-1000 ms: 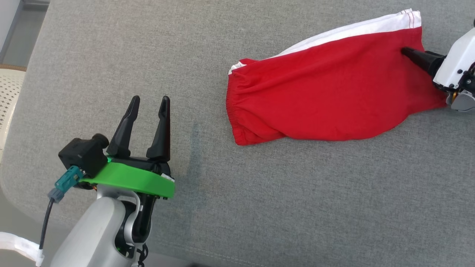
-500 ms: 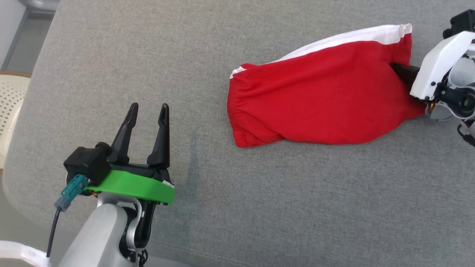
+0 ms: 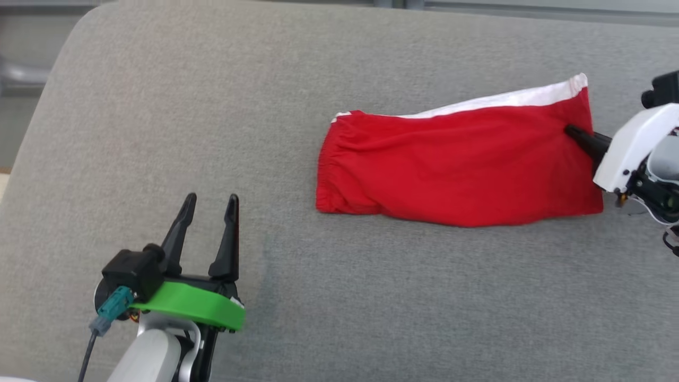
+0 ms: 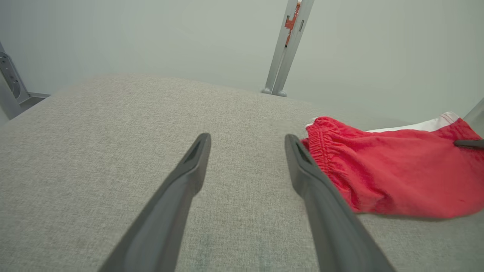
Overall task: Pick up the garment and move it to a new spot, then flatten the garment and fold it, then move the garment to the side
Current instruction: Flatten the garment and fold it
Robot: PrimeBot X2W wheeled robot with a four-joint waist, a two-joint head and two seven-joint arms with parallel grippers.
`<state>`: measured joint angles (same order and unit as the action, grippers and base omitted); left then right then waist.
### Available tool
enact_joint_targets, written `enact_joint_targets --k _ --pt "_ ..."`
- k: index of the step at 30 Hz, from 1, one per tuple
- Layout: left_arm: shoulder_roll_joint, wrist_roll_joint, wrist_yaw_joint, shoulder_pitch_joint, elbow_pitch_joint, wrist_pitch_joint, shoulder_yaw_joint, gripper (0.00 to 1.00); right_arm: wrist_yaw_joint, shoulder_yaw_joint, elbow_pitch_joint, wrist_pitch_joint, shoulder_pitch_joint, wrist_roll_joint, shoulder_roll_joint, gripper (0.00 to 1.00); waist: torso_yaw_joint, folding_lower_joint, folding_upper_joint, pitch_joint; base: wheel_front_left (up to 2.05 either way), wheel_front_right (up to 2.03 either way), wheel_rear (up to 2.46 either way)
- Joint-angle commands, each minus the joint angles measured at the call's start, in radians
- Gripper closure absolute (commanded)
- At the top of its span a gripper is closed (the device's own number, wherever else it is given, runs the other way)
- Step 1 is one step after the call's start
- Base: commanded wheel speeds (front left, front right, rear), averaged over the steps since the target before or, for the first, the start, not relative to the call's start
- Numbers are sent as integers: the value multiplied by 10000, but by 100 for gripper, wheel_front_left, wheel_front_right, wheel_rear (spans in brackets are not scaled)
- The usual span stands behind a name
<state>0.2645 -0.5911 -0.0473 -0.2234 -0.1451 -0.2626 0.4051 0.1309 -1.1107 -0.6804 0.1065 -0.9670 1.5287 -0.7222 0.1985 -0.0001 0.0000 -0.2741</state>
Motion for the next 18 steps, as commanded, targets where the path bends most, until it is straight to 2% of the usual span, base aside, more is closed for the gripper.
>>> enact_joint_targets --k 1,4,9,18 --pt "-31 139 55 221 -32 -23 -5 0 -5 51 -5 -161 239 23 -183 100 -574 1 0 524 0 0 0" --pt "-78 118 110 337 -45 -23 64 0 -3 111 -115 -363 388 64 -380 100 -687 1 0 578 0 0 0" --pt "-176 145 195 307 -86 -24 194 0 -3 133 -294 -567 47 -171 -361 100 -682 1 0 590 0 0 0" --pt "-529 -139 409 284 -410 -23 220 0 -3 -137 -492 -225 -775 -538 906 100 -117 1 0 705 0 0 0"
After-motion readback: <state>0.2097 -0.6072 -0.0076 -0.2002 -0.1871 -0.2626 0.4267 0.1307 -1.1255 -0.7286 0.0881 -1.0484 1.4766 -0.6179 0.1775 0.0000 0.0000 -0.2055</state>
